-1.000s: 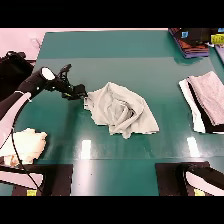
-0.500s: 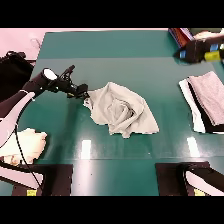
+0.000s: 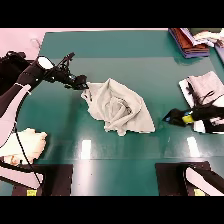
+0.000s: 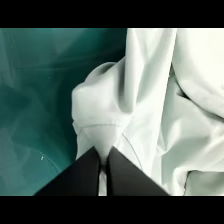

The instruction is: Fold the shirts.

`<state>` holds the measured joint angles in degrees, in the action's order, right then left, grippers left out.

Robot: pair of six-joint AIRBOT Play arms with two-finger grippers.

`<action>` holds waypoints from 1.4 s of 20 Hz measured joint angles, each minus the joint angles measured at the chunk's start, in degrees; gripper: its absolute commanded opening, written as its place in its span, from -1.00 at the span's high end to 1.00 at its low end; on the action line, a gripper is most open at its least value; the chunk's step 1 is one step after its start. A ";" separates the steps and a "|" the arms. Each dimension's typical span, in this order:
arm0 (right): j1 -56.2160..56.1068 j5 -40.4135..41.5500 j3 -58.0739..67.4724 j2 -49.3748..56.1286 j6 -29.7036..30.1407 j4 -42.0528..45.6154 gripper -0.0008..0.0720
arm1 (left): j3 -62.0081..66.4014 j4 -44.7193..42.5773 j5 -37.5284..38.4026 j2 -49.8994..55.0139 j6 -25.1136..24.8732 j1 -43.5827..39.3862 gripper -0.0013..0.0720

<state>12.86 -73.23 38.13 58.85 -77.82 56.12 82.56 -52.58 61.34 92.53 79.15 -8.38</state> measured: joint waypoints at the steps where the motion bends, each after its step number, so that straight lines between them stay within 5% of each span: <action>1: -1.53 1.81 -2.16 1.51 1.22 -2.60 -0.29 | 0.13 -0.11 0.24 0.00 -0.02 0.00 0.89; 3: -5.29 5.27 -4.13 4.76 3.19 -6.29 -0.25 | 0.31 -0.28 0.66 0.02 -0.04 0.00 0.89; 4: -7.30 7.04 -4.20 6.32 3.76 -7.76 -0.01 | 0.35 -0.50 0.96 0.02 -0.07 0.00 0.89; 5: -9.31 8.20 -3.80 7.89 4.39 -8.39 0.60 | 0.39 -0.68 1.16 0.02 -0.09 0.00 0.89; 6: -10.97 9.38 -3.02 9.18 4.70 -8.68 0.93 | 0.44 -0.74 1.46 0.00 -0.11 0.00 0.89; 12: -12.92 8.59 8.94 6.67 5.55 -4.63 0.94 | 4.26 -4.59 2.49 -7.32 -0.15 1.07 0.89; 21: 4.96 -2.38 44.00 -12.92 4.85 -0.94 0.94 | 27.56 -13.35 3.89 -33.66 -0.17 3.69 0.89; 28: 13.94 -9.57 61.81 -13.53 2.54 -0.92 0.94 | 34.10 -14.45 3.56 -44.06 -0.17 3.85 0.89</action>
<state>26.81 -82.81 99.94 45.32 -75.29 55.20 116.66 -67.02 64.90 48.47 78.98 -4.54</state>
